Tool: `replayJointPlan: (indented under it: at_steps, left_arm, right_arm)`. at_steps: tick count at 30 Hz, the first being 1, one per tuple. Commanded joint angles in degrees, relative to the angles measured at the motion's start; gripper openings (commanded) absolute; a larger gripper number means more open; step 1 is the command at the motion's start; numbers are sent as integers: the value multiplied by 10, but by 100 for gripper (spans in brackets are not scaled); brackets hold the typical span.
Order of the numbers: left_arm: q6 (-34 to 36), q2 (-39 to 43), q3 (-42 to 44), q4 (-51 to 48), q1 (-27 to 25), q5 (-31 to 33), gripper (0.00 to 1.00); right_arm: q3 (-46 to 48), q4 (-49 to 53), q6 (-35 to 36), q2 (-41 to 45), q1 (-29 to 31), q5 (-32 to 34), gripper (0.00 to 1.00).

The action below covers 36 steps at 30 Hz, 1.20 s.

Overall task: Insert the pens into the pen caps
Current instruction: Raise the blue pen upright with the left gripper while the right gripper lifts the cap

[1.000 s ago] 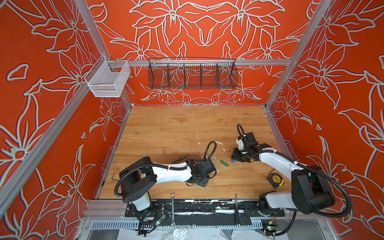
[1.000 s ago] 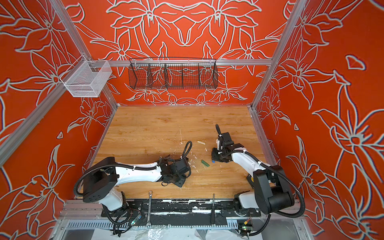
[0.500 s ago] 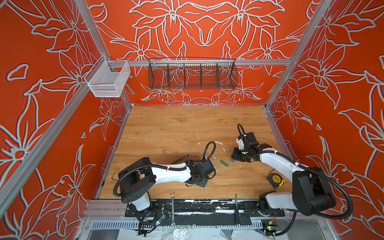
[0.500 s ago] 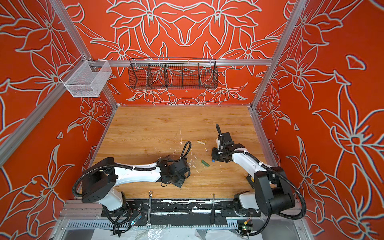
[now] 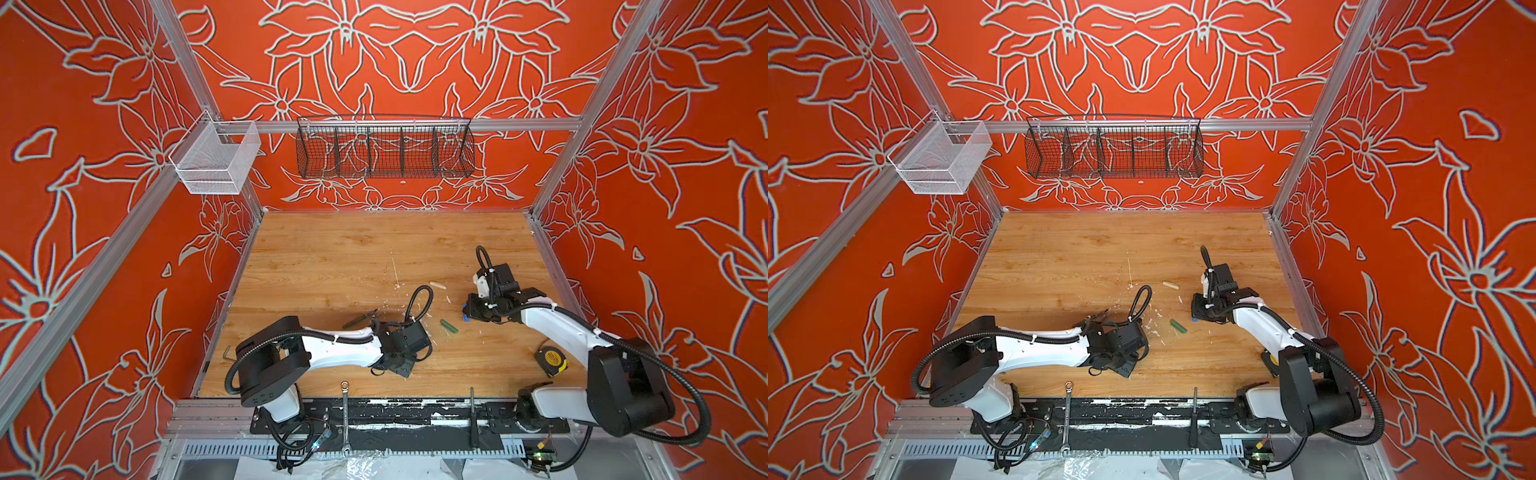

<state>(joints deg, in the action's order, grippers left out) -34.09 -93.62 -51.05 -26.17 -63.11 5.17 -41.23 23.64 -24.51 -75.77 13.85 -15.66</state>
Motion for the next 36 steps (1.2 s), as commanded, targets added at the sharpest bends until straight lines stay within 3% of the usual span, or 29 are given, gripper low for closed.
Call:
replayJointPlan:
  at_steps: [1,9,15,21,29,34,36]
  left_arm:
    - [2,-21,7,-67,-10,-7,0]
    - [56,35,-43,-47,-10,93,0]
    - [115,98,-45,97,-9,149,0]
    - [213,149,-40,274,-9,137,0]
    - [256,188,-36,391,-1,53,0]
    - [199,237,39,478,50,-117,0]
    - [202,248,54,481,58,-139,0]
  right_arm:
    - [7,-7,-8,13,-1,8,9]
    - [-2,-35,10,53,0,-26,9]
    - [-24,-56,29,126,1,-38,8]
    - [-55,-99,36,185,1,-68,7]
    - [-130,-85,37,217,2,-92,5]
    - [-147,-88,48,236,3,-96,5]
    - [-148,-95,48,243,4,-102,4]
